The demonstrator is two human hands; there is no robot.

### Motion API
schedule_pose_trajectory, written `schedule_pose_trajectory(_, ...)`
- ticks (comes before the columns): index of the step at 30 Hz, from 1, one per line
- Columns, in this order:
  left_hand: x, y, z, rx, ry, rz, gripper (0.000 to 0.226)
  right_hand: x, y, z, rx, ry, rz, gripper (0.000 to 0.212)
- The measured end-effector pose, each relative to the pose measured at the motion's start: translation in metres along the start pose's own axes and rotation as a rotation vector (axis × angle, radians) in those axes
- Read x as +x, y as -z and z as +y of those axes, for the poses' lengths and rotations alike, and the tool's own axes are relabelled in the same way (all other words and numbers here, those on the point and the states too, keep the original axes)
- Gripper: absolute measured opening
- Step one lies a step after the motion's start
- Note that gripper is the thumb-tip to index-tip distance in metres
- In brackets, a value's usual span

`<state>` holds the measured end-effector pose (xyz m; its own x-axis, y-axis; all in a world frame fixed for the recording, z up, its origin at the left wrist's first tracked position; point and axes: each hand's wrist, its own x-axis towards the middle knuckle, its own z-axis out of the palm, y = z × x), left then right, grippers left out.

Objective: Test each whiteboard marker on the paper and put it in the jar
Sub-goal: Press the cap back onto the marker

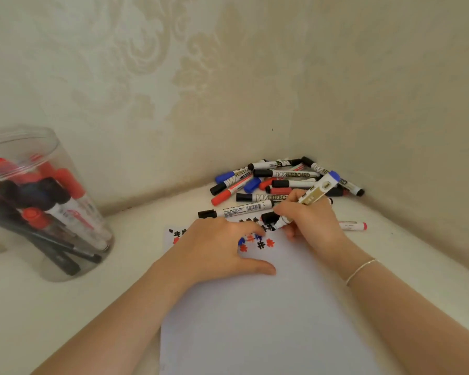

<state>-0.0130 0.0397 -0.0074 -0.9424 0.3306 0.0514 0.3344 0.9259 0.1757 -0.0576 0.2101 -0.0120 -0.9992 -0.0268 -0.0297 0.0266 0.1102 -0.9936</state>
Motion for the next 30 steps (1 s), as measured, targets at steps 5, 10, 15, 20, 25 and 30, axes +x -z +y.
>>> schedule_pose_trajectory(5, 0.000, 0.001, 0.001, -0.049, 0.037, -0.014, 0.064, 0.000, -0.006, 0.008, -0.072, 0.034, 0.180, 0.029)
schedule_pose_trajectory(10, 0.001, -0.001, -0.001, -0.037, 0.014, -0.005, 0.071, -0.001, -0.007, 0.010, -0.136, 0.061, 0.189, 0.032)
schedule_pose_trajectory(15, 0.001, -0.002, -0.001, -0.034, 0.008, -0.006, 0.072, -0.002, -0.009, 0.012, -0.194, 0.113, 0.191, 0.035)
schedule_pose_trajectory(20, 0.002, -0.001, -0.001, -0.038, 0.005, -0.015, 0.073, -0.002, -0.008, 0.013, -0.218, 0.155, 0.185, 0.032)
schedule_pose_trajectory(25, 0.002, -0.001, -0.001, -0.036, 0.005, -0.012, 0.073, -0.002, -0.007, 0.013, -0.202, 0.129, 0.143, 0.026)
schedule_pose_trajectory(30, 0.002, -0.001, -0.001, -0.018, 0.015, -0.018, 0.072, -0.002, -0.009, 0.014, -0.270, 0.175, 0.149, 0.029)
